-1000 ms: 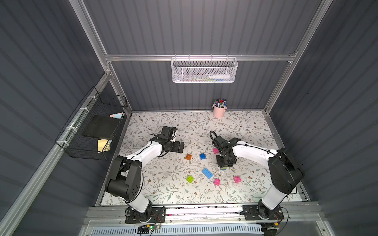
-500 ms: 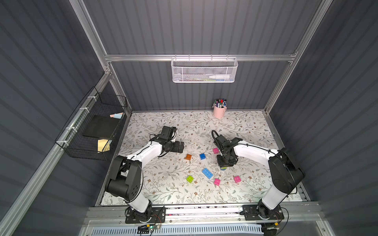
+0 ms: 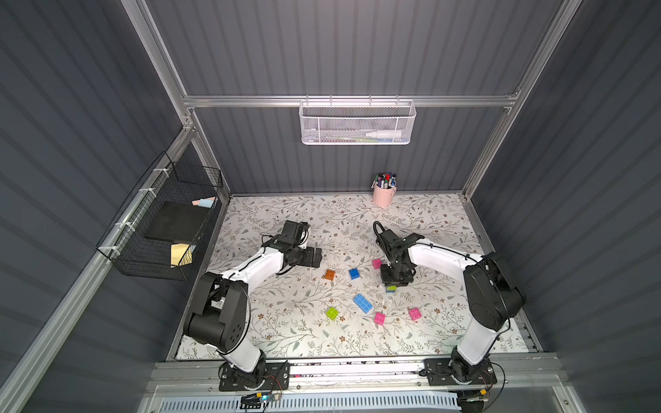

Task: Assemble the number 4 with lego
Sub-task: Assemble the lego brick with the lego brick.

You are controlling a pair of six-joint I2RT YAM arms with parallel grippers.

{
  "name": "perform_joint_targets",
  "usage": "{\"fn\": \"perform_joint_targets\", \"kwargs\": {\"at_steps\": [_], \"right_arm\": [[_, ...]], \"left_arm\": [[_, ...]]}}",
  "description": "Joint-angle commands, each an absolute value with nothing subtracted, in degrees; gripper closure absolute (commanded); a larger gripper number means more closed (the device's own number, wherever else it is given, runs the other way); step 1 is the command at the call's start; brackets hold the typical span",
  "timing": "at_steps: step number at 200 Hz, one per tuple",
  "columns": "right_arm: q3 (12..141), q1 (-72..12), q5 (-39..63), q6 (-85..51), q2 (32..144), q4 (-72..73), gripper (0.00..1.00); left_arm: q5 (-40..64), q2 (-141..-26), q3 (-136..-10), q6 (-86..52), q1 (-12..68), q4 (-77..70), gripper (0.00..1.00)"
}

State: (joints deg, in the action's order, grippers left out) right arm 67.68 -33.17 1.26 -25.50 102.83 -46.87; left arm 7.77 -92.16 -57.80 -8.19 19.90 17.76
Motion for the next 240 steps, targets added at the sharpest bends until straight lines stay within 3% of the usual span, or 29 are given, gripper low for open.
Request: {"fn": "perform_joint_targets", "kwargs": {"at_steps": [1, 48, 174, 240], "right_arm": [[66.51, -31.40, -2.92, -25.53, 109.41, -45.09, 0.73], [68.34, -30.94, -2.52, -24.87, 111.04, -44.82, 0.70], [72.27, -30.98, -0.73, -23.46, 106.70, -46.70, 0.43], [70.44, -31.09, 0.22, -25.53, 93.32, -54.47, 0.31]], "left_arm": [[8.26, -91.85, -57.39, -7.86, 20.39, 18.17, 0.01], [7.48, -90.90, -57.36, -7.38, 20.39, 18.71, 0.00], [6.83, -90.17, -57.13, -7.26, 20.39, 18.75, 0.01], [6.86, -90.29, -57.59, -7.12, 20.39, 18.77, 0.01]]}}
